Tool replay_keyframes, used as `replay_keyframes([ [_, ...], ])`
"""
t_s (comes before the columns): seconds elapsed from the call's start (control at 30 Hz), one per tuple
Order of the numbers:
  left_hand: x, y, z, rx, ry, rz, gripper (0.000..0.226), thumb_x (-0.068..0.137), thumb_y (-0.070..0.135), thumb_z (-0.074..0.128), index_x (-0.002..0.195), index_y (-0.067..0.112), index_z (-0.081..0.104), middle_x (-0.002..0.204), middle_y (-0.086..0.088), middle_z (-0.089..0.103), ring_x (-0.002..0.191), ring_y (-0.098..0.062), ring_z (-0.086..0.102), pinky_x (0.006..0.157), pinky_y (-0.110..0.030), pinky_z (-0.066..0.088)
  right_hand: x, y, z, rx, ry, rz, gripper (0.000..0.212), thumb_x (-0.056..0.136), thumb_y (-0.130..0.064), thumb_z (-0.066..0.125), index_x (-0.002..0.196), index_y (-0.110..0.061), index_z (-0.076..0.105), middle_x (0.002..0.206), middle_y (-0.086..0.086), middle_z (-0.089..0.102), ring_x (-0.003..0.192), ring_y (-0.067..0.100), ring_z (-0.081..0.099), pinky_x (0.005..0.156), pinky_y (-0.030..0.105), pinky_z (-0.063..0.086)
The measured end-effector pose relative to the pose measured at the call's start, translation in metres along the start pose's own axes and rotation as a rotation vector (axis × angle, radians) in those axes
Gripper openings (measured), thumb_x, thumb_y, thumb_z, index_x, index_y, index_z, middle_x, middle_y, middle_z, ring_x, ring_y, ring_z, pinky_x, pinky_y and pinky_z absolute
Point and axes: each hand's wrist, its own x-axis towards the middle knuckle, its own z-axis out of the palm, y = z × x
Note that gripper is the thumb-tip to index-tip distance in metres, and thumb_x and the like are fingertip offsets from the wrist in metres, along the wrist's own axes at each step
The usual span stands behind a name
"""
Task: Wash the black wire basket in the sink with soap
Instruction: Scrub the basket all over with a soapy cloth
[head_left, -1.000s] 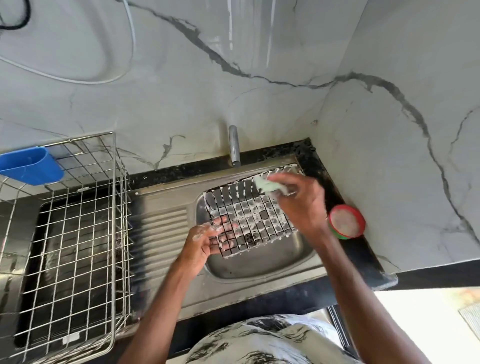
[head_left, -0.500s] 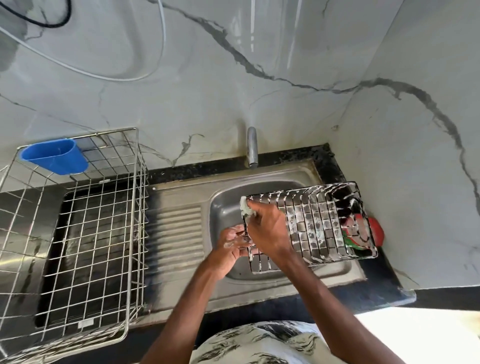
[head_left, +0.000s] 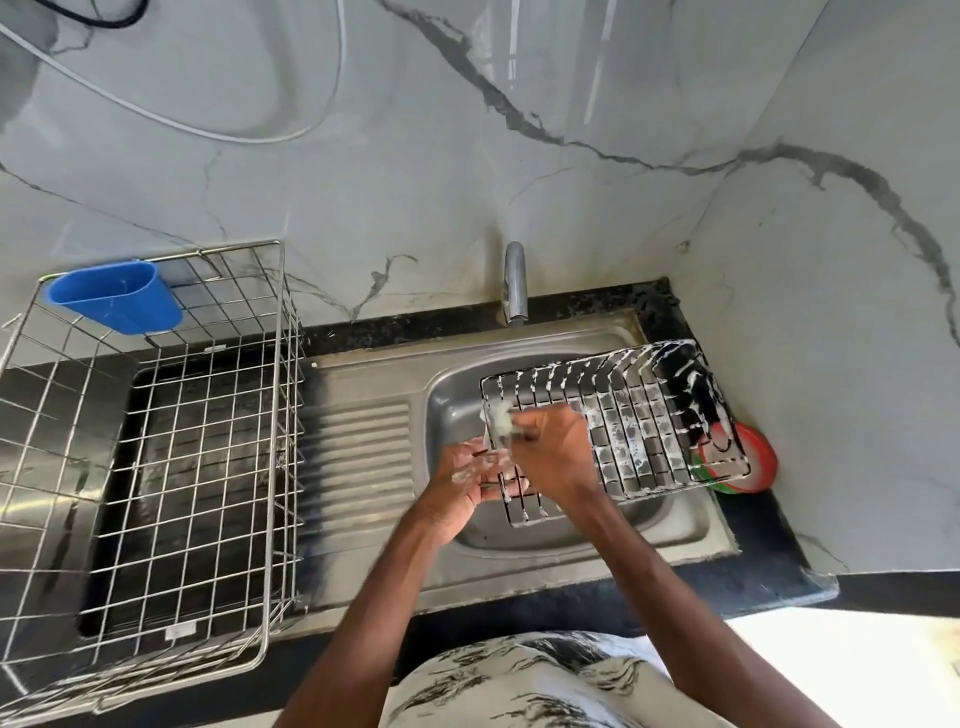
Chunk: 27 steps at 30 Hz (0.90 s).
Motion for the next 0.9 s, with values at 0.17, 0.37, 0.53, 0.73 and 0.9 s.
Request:
replay_keyframes([
  [0.17,0.001,-0.004,0.001,0.107,-0.038,-0.017,0.067,0.052,0.044,0.1,0.101,0.012,0.068,0.082,0.001,0.074,0.075,-0.014,0.073,0.076,-0.045,0.062,0.023,-0.001,0.013,-0.125,0.164,0.005,0.03,0.085,0.013,0.054,0.103,-0.001,0.074,0.093,0.008,0.075,0.048,0.008,0.063,0.037,0.025,0.048],
  [0.37,0.0,-0.009,-0.005,0.078,0.077,-0.05,0.083,0.059,0.036,0.095,0.12,-0.003,0.054,0.089,-0.008,0.074,0.077,-0.019,0.072,0.082,-0.057,0.058,0.03,0.006,0.019,-0.48,-0.045,-0.054,0.027,0.093,0.0,0.052,0.113,-0.004,0.07,0.109,0.015,0.068,0.097,0.031,0.063,0.079,0.029,0.048],
  [0.53,-0.001,0.0,-0.013,0.119,0.091,-0.014,0.061,0.076,0.015,0.081,0.123,-0.013,0.055,0.09,-0.007,0.076,0.079,-0.02,0.072,0.087,-0.063,0.055,0.027,0.02,0.013,-0.537,-0.21,-0.249,0.023,0.089,0.007,0.049,0.091,-0.002,0.07,0.085,0.011,0.068,0.068,0.022,0.063,0.059,0.03,0.055],
  [0.73,0.001,0.005,-0.012,0.096,0.074,0.042,0.017,0.071,0.018,0.079,0.087,0.016,0.081,0.082,-0.004,0.078,0.071,-0.018,0.075,0.063,-0.036,0.064,0.016,0.02,0.004,-0.39,-0.259,-0.295,0.044,0.075,0.015,0.059,0.057,-0.024,0.056,0.053,-0.013,0.052,0.039,-0.003,0.045,0.037,0.017,0.036],
  [0.9,0.0,0.01,-0.005,0.095,0.031,0.047,0.031,0.083,0.007,0.065,0.113,0.004,0.07,0.096,-0.006,0.079,0.078,-0.019,0.076,0.077,-0.043,0.066,0.035,0.018,0.004,-0.246,-0.034,-0.219,0.015,0.092,0.0,0.063,0.081,-0.002,0.073,0.078,0.006,0.074,0.045,0.002,0.062,0.036,0.017,0.045],
])
